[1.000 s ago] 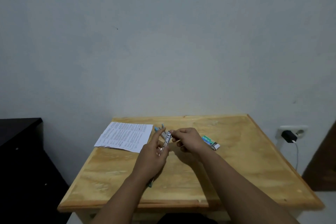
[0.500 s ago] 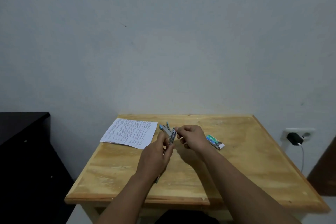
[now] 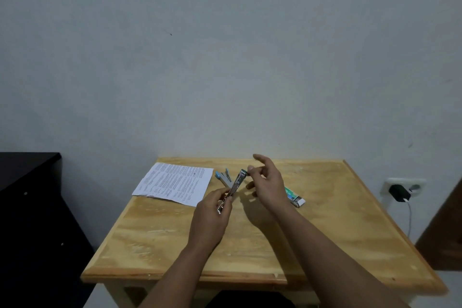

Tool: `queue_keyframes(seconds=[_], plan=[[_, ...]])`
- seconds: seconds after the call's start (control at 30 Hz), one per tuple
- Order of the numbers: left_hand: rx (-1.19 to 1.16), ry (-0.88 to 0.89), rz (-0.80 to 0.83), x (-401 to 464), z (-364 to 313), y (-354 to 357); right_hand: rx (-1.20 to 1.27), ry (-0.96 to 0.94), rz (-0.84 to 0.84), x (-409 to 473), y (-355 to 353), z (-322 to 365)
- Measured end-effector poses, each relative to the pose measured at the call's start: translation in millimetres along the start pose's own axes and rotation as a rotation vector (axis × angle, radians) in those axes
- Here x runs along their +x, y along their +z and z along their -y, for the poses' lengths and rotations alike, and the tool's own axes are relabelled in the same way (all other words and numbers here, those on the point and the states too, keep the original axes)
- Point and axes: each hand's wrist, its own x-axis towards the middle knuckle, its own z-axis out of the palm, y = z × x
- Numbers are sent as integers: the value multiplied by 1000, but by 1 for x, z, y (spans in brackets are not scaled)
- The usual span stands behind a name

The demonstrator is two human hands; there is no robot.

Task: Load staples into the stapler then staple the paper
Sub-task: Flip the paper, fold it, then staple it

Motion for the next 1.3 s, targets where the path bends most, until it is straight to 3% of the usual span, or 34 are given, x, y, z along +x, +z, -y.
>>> queue_keyframes(seconds=[0.2,0.3,0.93,1.3], plan=[[42,-7,-13,2,3,1,-153,-69,166,3,0,-7],[53,5,-16,1,1,1,-157,-33,113,5,1,-7],[142,-6,-84,-1,4,1,-243,84,225,7,18,-3],[84,-97,-90,0,6,-2,-122,210,161,-1,12,1]])
